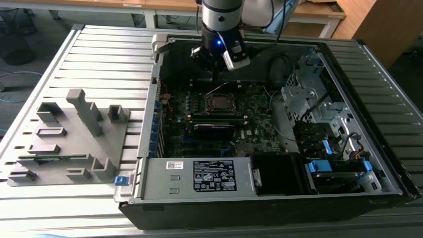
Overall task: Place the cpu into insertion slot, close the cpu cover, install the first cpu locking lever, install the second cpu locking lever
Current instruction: 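Install the first cpu locking lever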
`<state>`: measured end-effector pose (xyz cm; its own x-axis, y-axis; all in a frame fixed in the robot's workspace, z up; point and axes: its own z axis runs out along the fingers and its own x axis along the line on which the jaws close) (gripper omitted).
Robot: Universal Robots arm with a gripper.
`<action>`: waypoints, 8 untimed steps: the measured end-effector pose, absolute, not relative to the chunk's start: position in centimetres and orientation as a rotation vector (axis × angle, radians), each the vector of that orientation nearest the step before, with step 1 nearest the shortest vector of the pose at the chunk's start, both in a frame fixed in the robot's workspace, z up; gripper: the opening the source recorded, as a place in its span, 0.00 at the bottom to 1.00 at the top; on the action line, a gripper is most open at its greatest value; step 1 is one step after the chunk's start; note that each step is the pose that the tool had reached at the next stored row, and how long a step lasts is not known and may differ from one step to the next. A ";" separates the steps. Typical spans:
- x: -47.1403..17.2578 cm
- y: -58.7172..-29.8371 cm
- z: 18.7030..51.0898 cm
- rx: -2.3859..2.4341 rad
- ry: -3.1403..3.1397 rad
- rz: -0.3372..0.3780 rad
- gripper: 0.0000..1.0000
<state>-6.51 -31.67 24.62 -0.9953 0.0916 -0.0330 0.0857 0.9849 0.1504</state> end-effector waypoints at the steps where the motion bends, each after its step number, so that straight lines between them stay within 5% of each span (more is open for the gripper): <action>1: -6.5 -31.7 24.5 0.138 3.090 0.231 0.11; 8: -6.5 -32.0 23.7 0.138 3.090 0.242 0.11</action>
